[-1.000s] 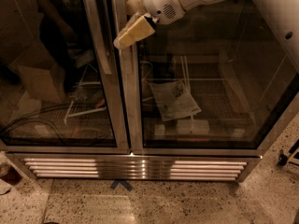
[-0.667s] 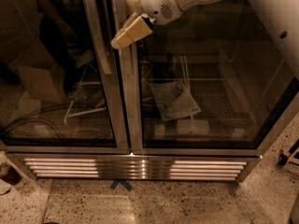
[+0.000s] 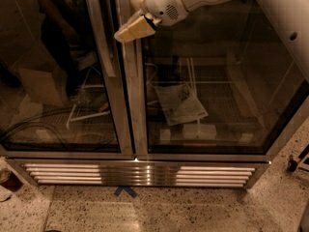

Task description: Place 7up can into top drawer

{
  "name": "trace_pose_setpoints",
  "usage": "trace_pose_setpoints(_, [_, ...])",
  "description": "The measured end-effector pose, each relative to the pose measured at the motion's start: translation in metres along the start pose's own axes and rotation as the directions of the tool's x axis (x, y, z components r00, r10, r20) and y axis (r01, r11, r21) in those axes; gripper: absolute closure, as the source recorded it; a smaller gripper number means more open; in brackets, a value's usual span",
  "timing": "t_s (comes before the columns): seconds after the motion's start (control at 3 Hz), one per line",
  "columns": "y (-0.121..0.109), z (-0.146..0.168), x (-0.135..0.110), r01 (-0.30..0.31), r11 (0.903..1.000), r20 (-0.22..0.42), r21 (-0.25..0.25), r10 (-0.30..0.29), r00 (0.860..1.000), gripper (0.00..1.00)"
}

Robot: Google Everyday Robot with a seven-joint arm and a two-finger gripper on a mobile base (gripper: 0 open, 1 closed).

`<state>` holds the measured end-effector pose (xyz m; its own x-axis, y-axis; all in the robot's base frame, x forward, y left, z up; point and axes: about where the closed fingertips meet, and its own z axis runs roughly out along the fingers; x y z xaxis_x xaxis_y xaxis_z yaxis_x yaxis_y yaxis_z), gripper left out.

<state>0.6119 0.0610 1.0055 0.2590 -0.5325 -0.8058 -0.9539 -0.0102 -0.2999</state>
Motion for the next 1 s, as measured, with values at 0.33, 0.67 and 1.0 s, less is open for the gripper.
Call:
trace_pose_setpoints(0.33, [0.0, 0.0001, 0.0, 0.0, 1.0, 0.0, 0.0, 0.0, 1.0, 0.89])
trace_pose_setpoints(0.67, [0.0, 0.0001, -0.0001, 0.0, 1.0, 0.0, 0.0, 0.0, 1.0, 1.0])
trace_pose_setpoints(1.0, [-0.0065, -0.0007, 0.0029, 0.0, 1.0, 0.0, 0.0, 0.0, 1.0, 1.0])
